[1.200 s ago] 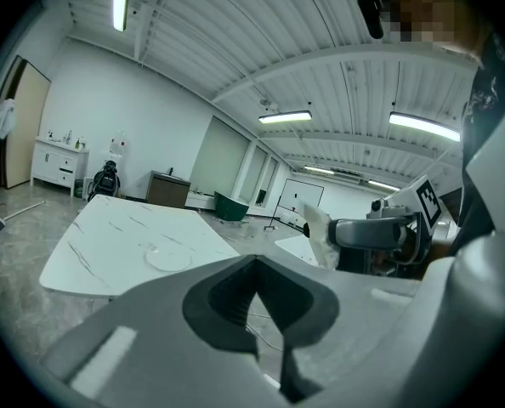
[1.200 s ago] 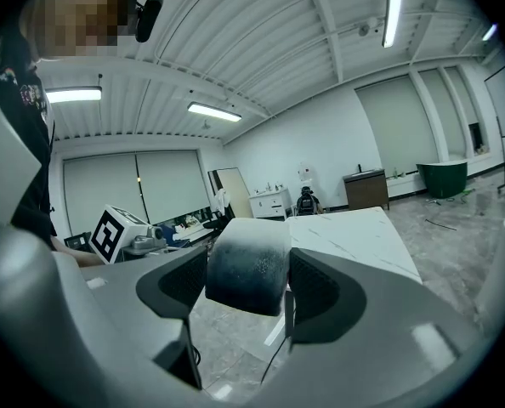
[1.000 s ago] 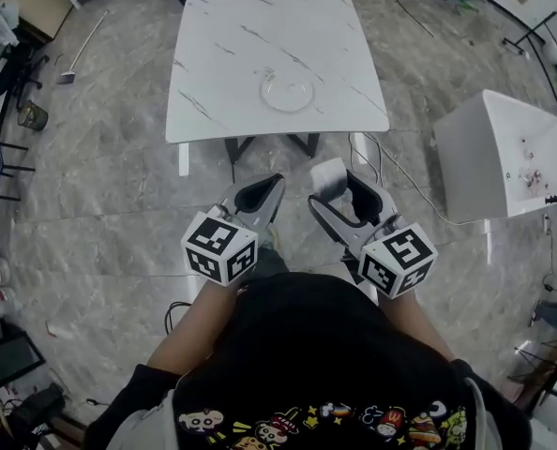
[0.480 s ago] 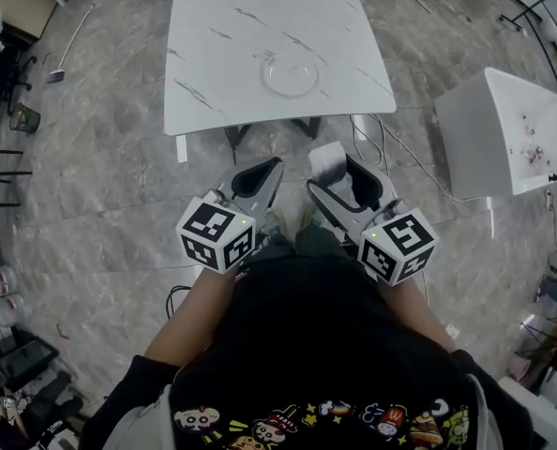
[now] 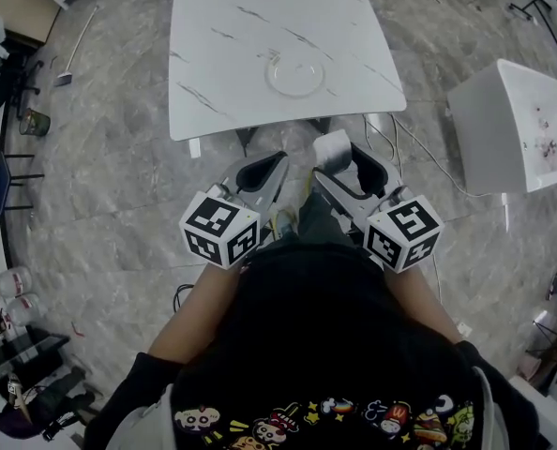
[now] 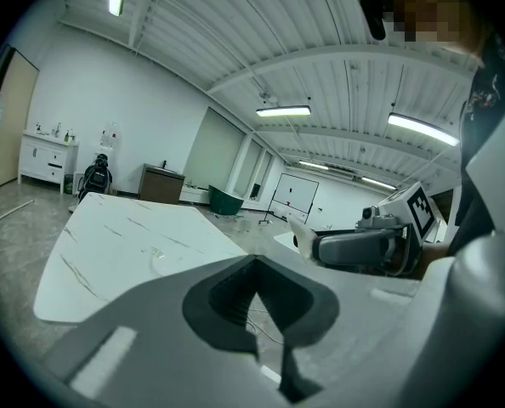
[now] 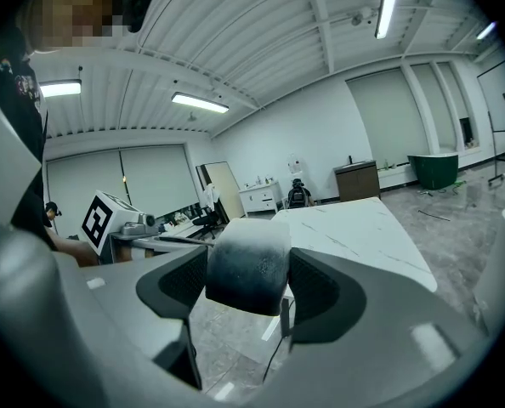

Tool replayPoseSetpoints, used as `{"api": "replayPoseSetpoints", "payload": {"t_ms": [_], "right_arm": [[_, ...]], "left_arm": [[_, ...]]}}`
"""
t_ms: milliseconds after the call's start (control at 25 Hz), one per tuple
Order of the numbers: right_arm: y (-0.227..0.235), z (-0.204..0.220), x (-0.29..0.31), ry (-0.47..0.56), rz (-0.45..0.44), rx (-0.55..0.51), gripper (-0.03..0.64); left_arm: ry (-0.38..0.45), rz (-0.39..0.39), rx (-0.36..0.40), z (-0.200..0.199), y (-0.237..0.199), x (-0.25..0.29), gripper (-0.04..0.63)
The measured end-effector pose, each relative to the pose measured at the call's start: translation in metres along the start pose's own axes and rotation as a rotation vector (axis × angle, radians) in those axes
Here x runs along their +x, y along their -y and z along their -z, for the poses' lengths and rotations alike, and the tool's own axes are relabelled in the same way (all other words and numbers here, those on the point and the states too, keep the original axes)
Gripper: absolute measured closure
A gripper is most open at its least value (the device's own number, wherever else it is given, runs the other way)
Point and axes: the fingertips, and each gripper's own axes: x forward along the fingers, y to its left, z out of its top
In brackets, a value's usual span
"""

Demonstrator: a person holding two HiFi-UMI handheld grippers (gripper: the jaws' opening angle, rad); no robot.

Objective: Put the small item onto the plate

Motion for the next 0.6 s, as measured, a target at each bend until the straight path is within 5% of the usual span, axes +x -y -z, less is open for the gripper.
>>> {"api": "replayPoseSetpoints", "payload": {"t_ms": [600], "right_arm": [[0.095,-0.023,0.08,-0.096,-0.085,-0.011,0.29]], "left_arm": [[-0.058,-0.098,-0.04,-0.03,-0.068,0.081,0.595]]}}
